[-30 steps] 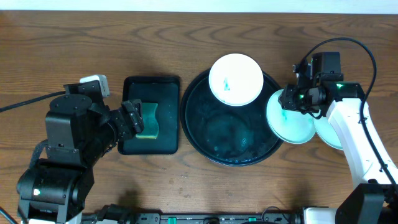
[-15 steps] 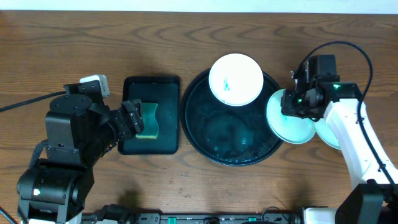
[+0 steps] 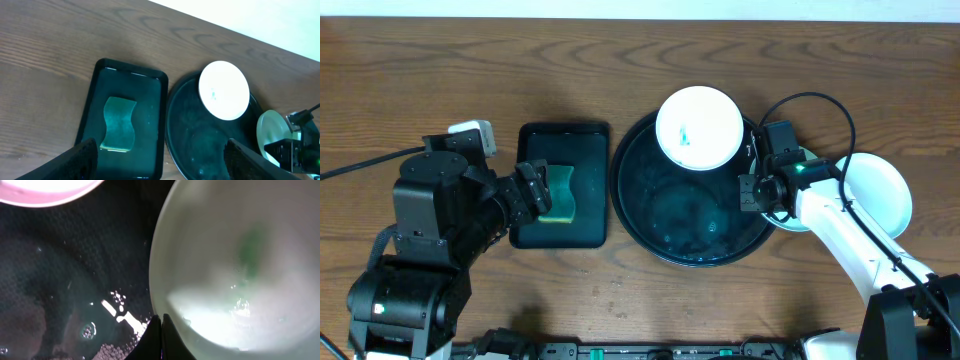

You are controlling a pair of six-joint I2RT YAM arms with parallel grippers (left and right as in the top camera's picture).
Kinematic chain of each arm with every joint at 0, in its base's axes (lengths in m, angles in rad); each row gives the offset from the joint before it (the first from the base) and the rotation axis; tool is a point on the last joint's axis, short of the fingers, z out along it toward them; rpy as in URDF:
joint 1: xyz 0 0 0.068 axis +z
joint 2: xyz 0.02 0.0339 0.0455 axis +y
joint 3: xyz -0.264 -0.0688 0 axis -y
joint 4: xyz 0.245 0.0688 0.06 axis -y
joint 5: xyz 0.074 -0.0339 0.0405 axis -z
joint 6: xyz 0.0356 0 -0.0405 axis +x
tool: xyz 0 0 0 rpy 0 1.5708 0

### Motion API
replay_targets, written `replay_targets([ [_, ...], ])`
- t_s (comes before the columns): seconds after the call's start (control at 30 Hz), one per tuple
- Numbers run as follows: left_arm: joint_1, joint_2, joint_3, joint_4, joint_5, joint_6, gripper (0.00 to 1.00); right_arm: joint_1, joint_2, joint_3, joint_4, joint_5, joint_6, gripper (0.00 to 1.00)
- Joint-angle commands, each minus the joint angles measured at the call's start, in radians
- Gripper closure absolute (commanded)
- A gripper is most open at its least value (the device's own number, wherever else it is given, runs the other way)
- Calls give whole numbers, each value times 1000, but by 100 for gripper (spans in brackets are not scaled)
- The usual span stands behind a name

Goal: Clean dirty plates on tray and stack at the side

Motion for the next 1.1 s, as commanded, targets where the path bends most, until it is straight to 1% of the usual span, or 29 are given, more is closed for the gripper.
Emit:
replay_targets([
  [0.0,3,-1,10,-1,10,11,19,5,-6,-3,17,-58,-50,99],
  [0.13,3,-1,10,-1,10,11,19,9,-6,-3,27,-104,-68,99],
  [0.2,3,-1,10,-1,10,11,19,16,-6,-3,39,-181,-110,99],
  [0.27,3,-1,10,-1,10,11,19,34,-5,-3,55,-244,-122,98],
  [0.37,3,-1,10,-1,10,11,19,63,-5,-3,69,-205,-121,85],
  [0.43,3,-1,10,-1,10,11,19,64,-9,3,79,-172,-116,71],
  [0.53,3,-1,10,-1,10,11,19,45,-28,35,79,-145,-116,56],
  [0.57,3,-1,10,-1,10,11,19,33,-34,50,72,-131,-116,52],
  [0.63,3,-1,10,-1,10,11,19,7,-39,77,54,-109,-118,48],
  [0.77,3,-1,10,-1,10,11,19,-27,-24,67,28,-95,-121,49],
  [0.9,3,-1,10,-1,10,11,19,-22,33,45,34,-51,-126,50],
  [0.93,3,-1,10,-1,10,11,19,-19,51,43,36,-51,-126,51],
  [0.97,3,-1,10,-1,10,11,19,-14,72,43,38,-62,-125,54],
  [1.0,3,-1,10,-1,10,11,19,-6,89,43,42,-88,-126,60],
  [1.07,3,-1,10,-1,10,11,19,17,117,43,61,-171,-126,79],
])
